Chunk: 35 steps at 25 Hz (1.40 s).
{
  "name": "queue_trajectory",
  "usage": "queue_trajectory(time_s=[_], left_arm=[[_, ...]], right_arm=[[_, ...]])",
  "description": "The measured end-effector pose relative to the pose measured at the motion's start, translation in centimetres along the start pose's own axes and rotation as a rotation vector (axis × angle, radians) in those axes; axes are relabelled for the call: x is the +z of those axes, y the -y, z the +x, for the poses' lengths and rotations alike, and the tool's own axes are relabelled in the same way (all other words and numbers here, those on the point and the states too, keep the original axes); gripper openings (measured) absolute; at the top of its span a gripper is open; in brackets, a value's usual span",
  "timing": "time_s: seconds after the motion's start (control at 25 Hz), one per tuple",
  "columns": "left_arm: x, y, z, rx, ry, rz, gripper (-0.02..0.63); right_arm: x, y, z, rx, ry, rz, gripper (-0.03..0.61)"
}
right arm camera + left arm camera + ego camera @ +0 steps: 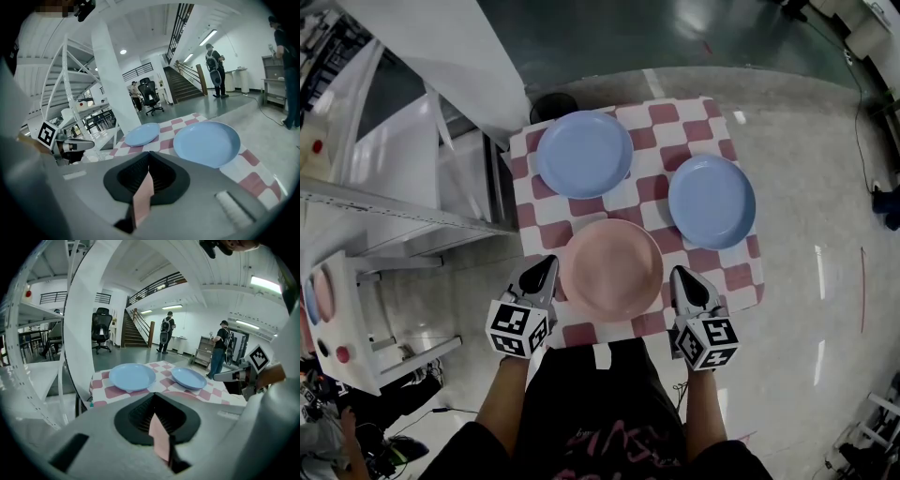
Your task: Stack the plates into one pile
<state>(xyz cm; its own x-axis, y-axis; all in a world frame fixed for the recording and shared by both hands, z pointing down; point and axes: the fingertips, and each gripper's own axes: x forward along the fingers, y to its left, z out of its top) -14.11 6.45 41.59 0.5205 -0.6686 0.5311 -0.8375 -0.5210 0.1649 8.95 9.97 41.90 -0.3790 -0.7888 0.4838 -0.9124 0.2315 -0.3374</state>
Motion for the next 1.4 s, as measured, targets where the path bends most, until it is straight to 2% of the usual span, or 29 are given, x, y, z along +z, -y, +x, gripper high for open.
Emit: queue_trajectory(time_s=[0.16,0.28,0.6,1.04,1.4], left_arm=[[-1.6,-0.4,1.4,-0.011,-0.039,0.009,0.018],[-2.8,-0.6,2.4,-0.019,-0.065,-0.003,0.056],[-6.1,-1.6,4.5,-0.002,-0.140,-0.015,0.118],[-8.9,-2.5,6.5,0.002,-0.188,-0.040,0.124],[-9.9,-2.2,7.2,-0.001,-0.204,-0.036,0.082]], right_arm=[[-2.0,0.5,0.9,-0.010,-0.049,0.007,0.038],[-3.3,0.9,1.6,-0.018,-0.077,0.023,0.054],[-7.1,2.2,3.8,-0.050,-0.179,0.050,0.119],[-10.0,2.7,6.1,-0.063,-0.236,0.080,0.129],[-11.2,2.8,6.6,-0.067,-0.261,0.082,0.120]])
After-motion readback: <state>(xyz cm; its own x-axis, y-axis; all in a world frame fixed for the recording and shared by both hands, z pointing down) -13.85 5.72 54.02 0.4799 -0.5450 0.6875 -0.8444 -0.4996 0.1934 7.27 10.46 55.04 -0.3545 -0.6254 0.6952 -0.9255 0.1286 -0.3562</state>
